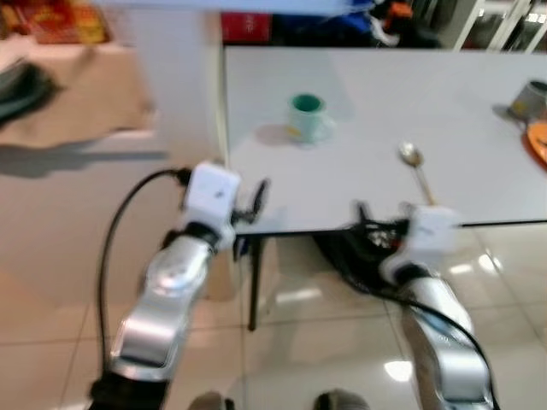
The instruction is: Setting the table
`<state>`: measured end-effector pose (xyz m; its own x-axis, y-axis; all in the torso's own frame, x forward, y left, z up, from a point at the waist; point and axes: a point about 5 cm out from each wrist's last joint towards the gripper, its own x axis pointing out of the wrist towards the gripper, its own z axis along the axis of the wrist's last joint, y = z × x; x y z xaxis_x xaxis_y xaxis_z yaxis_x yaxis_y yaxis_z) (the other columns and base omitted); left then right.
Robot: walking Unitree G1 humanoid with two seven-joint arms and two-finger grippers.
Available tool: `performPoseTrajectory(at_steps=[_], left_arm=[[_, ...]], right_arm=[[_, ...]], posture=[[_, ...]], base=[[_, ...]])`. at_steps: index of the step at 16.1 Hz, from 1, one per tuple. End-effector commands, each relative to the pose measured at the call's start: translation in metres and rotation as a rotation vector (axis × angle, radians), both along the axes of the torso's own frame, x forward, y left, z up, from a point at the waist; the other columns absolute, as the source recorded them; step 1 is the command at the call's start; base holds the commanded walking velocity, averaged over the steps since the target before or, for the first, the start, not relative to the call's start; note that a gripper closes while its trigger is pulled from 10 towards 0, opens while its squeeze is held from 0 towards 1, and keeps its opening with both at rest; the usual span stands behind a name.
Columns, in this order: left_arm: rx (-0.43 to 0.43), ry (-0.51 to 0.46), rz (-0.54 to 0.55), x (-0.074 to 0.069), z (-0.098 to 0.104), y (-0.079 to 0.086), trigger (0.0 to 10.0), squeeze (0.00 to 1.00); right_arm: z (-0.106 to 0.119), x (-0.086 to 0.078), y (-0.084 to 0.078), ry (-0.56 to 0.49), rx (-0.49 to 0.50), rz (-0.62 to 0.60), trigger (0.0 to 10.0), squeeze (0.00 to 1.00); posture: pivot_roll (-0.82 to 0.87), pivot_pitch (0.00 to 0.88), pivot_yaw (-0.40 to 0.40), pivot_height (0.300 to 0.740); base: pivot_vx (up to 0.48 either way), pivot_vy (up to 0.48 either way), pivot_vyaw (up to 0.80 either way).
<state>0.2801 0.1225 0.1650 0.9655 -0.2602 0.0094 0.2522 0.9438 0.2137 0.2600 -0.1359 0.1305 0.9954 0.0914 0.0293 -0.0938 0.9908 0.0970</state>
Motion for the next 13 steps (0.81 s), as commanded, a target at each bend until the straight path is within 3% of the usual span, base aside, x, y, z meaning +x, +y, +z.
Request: performPoseTrajectory(at_steps=[1, 2, 4, 9, 13], left_arm=[[0.016, 0.017, 0.0, 0.001, -0.002, -0.002, 10.0, 0.0], [0.043, 0.033, -0.001, 0.006, -0.004, 0.001, 10.0, 0.0], [0.053, 0.012, 0.001, 0.013, 0.001, 0.003, 10.0, 0.0], [0.041, -0.013, 0.039, 0.018, 0.007, 0.006, 10.0, 0.0], [0.042, -0.024, 0.05, 0.017, 0.008, 0.007, 10.0, 0.0]], right_arm=[[0.001, 0.005, -0.001, 0.014, 0.054, -0.015, 10.0, 0.0], [0.005, 0.021, 0.008, 0.006, 0.051, 0.045, 10.0, 0.0], [0.012, 0.03, 0.011, -0.01, 0.022, 0.066, 10.0, 0.0], [0.02, 0.043, 0.008, -0.028, -0.005, 0.044, 10.0, 0.0], [0.021, 0.043, 0.013, -0.032, -0.01, 0.086, 10.0, 0.0]], posture=[[0.07, 0.073, -0.038, 0.74], [0.06, 0.046, -0.036, 0.74], [0.07, 0.026, -0.058, 0.74], [0.07, 0.013, -0.076, 0.74], [0.07, 0.019, -0.089, 0.74]], base=[[0.0, 0.48, 0.0], [0.0, 0.48, 0.0], [0.0, 0.48, 0.0], [0.0, 0.48, 0.0], [0.0, 0.48, 0.0]])
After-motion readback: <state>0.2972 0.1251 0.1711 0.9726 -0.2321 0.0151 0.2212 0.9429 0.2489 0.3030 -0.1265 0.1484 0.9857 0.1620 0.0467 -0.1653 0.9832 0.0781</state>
